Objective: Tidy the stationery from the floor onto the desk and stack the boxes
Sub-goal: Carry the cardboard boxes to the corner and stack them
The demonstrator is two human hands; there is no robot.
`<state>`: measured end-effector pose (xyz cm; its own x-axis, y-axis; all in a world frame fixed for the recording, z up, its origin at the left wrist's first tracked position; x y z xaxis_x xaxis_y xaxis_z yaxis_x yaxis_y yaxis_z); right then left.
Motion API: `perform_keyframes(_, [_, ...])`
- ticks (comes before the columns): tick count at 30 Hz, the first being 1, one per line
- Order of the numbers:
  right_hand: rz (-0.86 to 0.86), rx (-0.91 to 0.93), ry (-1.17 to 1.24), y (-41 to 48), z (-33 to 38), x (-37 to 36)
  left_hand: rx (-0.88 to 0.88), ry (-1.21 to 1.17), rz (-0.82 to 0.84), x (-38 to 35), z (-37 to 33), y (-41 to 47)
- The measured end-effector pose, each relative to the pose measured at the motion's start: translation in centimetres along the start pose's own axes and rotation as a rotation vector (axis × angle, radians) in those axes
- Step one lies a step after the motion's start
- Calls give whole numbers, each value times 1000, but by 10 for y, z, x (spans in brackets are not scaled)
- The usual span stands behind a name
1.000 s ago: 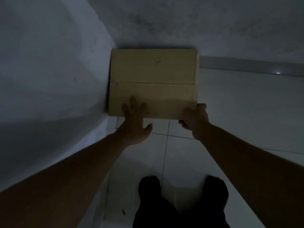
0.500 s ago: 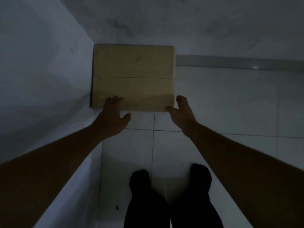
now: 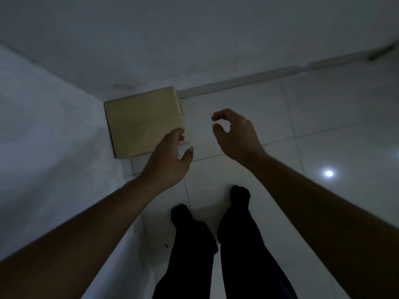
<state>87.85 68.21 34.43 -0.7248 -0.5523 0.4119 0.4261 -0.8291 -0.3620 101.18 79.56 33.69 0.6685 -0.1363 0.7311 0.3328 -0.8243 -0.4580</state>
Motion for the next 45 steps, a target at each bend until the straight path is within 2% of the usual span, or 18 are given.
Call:
perform_keyframes(4, [-87, 43, 1, -33, 40, 70, -126, 32, -9, 35, -75, -21])
perform_keyframes(10, [-241, -35, 78, -109, 86, 184, -314, 133, 32, 78, -202, -64])
perform_keyframes(16, [-413, -111, 115, -200, 99, 309, -477, 200, 98, 70, -353, -113])
perform_keyframes(22, [-630, -235, 142, -285, 70, 418, -690, 246, 154, 28, -493, -152])
perform_keyframes(28, [-814, -310, 231, -345, 40, 495, -866, 283, 254, -17, -596, -171])
perform_keyframes(38, [-1199, -463, 394, -406, -17, 617, -1163, 421, 494, -122, -752, -170])
perform_keyframes(45, [-1546, -591, 549, -476, -62, 685, -1389, 529, 707, -212, -864, -211])
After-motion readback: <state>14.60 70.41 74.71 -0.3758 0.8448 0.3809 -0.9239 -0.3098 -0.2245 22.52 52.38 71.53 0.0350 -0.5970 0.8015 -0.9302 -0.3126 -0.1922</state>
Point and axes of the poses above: each hand's wrist, its own y-axis towards the middle knuckle, its own x-axis out of the back of the hand, z = x × y, the point moved 3 cm from there along y, towards the middle knuckle, and after that the axes turned 11 degrees about y, right-handed, at the moved point
